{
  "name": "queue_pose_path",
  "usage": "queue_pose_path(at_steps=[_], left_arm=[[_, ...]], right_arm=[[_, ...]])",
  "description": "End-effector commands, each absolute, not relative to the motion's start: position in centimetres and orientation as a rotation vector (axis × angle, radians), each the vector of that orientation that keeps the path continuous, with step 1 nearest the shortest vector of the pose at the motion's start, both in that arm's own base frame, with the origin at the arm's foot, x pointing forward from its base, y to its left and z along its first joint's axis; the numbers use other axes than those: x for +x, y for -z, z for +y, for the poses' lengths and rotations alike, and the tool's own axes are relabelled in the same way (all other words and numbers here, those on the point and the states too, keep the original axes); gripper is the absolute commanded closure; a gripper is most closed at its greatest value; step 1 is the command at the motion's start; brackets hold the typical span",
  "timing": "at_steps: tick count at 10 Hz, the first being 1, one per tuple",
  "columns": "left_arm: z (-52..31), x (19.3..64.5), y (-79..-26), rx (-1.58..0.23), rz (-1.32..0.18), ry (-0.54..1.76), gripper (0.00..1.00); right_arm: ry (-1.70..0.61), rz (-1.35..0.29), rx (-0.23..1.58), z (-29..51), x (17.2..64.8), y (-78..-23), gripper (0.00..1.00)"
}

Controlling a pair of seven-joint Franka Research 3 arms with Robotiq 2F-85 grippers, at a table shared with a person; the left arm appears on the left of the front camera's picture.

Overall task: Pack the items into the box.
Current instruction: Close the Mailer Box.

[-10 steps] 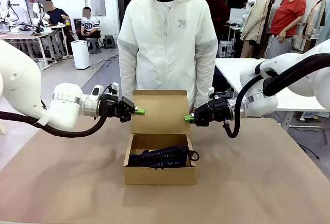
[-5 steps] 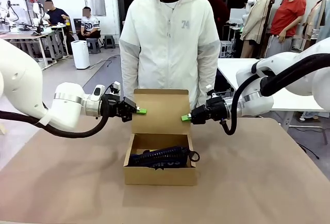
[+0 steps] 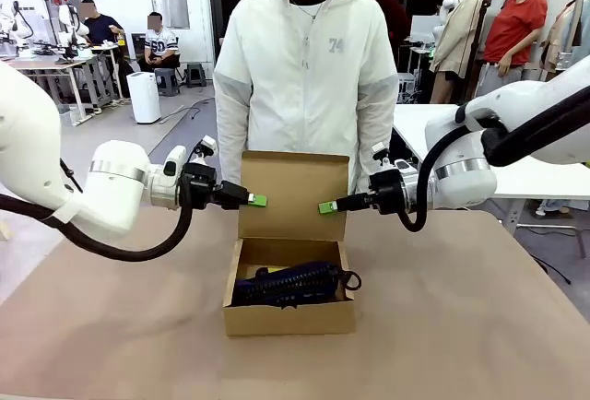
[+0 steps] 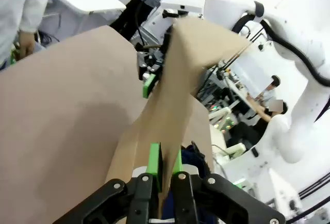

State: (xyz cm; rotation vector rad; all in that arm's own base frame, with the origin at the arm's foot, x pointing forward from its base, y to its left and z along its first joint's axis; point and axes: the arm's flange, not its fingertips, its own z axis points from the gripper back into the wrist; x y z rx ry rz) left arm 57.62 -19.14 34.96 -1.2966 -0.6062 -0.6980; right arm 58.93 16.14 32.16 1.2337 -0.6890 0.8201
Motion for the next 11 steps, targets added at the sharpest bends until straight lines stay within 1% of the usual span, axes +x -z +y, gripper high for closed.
queue_pose_path(at_steps=[1,3,5,6,8,10,11], left_arm=[[-18.8,54.9,-34.6,-1.235,-0.769,0.733,0.88],[-19.0,53.8,-34.4,-1.216,-0.87,0.815,0.88],[-19.6,52.4,-33.7,-1.204,-0.98,0.968,0.88],[-19.8,51.5,-33.3,-1.185,-1.053,1.023,0.88],[-19.7,50.6,-32.6,-1.185,-1.073,1.042,0.88],[-19.7,50.6,-32.2,-1.188,-1.079,1.03,0.88],[-19.8,51.0,-32.4,-1.179,-1.096,1.063,0.88]], right_arm=[[-0.943,-0.817,1.206,16.2,54.6,-32.9,0.72],[-1.118,-0.928,1.166,16.3,51.1,-32.9,0.72],[-1.214,-1.048,1.104,16.3,49.6,-32.2,0.72],[-1.251,-1.054,1.099,16.4,49.2,-31.6,0.72],[-1.215,-1.075,1.09,16.4,49.4,-30.7,0.72],[-1.203,-1.091,1.092,16.1,49.7,-30.6,0.72],[-1.206,-1.105,1.079,15.9,49.8,-30.5,0.72]])
